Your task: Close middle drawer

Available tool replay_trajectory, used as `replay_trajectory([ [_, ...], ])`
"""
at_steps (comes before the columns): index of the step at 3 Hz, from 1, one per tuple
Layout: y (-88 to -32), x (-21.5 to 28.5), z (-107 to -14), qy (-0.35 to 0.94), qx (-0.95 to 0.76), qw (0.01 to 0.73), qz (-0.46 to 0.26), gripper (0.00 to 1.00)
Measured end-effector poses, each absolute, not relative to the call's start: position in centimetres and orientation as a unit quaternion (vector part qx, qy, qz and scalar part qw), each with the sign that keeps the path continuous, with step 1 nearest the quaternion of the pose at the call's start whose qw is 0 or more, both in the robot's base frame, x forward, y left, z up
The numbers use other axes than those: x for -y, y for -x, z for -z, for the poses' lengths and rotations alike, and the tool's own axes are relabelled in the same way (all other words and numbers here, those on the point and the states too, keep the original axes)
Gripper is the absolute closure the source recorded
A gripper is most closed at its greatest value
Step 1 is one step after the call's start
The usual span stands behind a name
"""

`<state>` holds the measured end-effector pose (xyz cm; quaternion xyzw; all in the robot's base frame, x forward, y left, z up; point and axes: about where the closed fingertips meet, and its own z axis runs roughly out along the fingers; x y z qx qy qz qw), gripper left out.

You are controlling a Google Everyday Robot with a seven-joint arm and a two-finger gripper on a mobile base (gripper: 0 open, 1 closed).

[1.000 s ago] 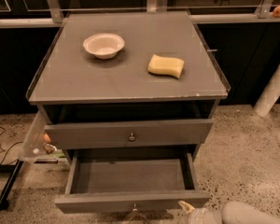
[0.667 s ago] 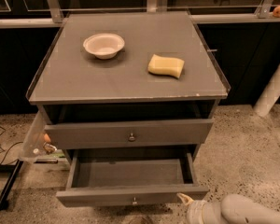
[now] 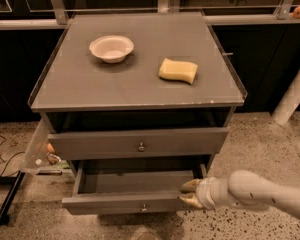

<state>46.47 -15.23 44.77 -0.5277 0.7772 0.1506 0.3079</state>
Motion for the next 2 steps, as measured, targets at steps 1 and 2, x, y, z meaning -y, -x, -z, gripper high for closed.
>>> replay_trajectory([
  [1,-49.02,15.72,-44.75,0.531,-0.778,0.307,-0.138,0.87],
  [2,-49.65,16.1,-44.3,0.529,-0.78,0.305,-0.135,1.0],
])
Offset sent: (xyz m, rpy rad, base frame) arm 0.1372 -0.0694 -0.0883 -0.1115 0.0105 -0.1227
